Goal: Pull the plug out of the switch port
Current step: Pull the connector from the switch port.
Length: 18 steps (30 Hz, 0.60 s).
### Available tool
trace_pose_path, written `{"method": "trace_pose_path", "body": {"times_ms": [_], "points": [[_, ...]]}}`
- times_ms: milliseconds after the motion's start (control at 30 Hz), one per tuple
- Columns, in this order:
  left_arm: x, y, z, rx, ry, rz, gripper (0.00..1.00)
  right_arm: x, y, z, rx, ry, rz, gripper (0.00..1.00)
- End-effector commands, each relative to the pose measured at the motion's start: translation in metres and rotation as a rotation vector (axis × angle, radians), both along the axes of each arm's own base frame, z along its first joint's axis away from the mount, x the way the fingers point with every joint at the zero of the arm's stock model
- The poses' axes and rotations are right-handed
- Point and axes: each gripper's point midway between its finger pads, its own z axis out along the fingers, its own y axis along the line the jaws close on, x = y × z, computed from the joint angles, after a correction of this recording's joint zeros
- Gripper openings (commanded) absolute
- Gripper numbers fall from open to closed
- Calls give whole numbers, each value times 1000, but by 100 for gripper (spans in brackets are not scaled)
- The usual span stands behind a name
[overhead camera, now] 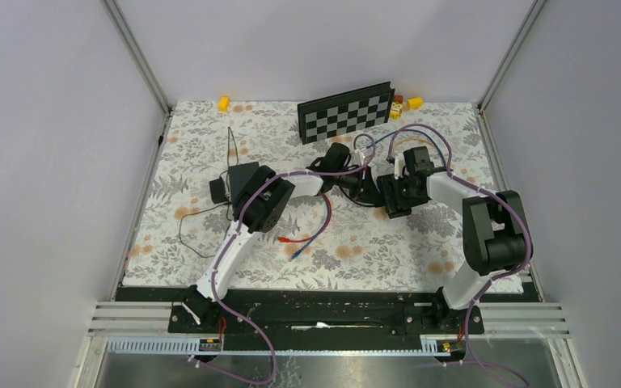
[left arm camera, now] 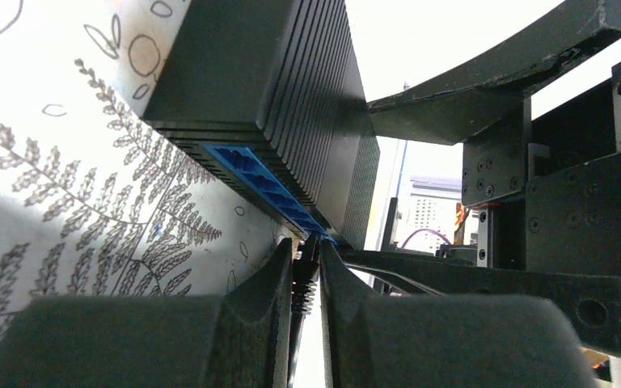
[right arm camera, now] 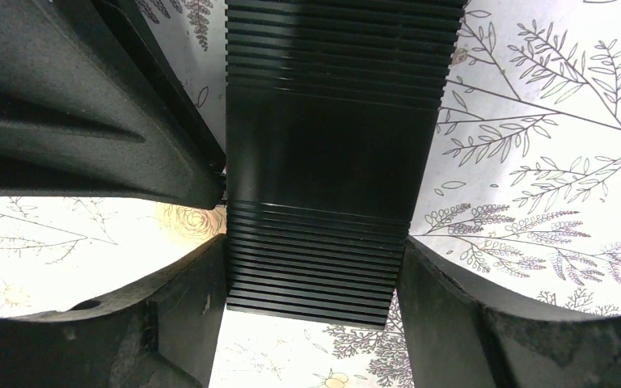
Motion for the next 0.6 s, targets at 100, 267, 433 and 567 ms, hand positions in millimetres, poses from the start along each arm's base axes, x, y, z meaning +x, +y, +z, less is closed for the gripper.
{"method": "trace_pose_path", "body": {"times_ms": [100,267,433,567], "points": [[12,17,-40,167,-39,26,0,12,-13,3,-66,-21,-24,73],[2,16,-38,112,24,38,0,11,-11,7,-49,-11,-36,73],[-5,14,-34,58,91,68,0,10,-9,12,-36,9,-56,73],[-10,13,-34,52,95,64,0,9,-7,11,-23,21,-60,72]]}}
